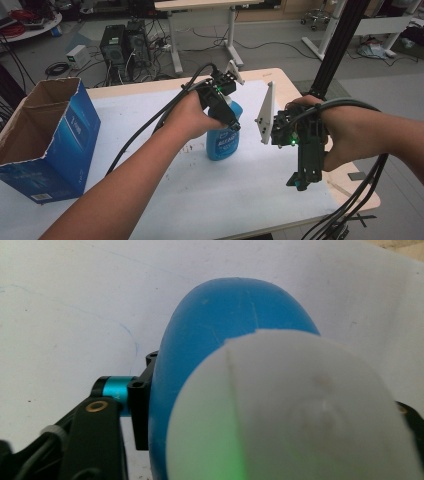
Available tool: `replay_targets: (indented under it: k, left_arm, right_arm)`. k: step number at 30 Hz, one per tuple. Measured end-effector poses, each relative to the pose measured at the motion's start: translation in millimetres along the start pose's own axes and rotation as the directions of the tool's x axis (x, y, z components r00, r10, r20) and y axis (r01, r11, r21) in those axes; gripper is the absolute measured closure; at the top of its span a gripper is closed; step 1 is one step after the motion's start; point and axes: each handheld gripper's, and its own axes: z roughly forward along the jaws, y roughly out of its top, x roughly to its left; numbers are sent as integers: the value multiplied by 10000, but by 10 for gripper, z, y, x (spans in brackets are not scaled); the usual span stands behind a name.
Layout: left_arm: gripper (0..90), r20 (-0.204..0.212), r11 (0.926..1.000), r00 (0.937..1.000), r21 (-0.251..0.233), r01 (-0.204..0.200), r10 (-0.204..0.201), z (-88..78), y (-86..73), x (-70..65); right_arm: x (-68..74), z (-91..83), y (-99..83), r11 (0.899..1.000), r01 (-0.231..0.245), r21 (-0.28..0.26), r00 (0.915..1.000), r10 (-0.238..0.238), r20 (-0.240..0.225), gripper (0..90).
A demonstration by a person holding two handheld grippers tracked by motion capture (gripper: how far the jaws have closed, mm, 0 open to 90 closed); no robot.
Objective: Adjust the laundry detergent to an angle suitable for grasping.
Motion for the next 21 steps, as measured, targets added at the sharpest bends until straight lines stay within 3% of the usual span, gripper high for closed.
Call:
replay_targets:
  k: [16, 18, 21]
  left_arm:
    - [394, -487, 9999, 9987, 26, -148, 149, -6, -10, -58]
    - [394, -545, 9996, 9982, 72, -261, 264, -12, -11, -80]
    - [394, -750, 9971, 9944, 218, -733, 748, -41, -14, -136]
  right_arm:
    - [12, -11, 13, 10000, 7, -22, 10000, -7, 74, 17]
    - [22, -17, 19, 10000, -13, 1, 10000, 13, 83, 17]
    - [34, -33, 23, 10000, -1, -9, 9999, 1, 148, 17]
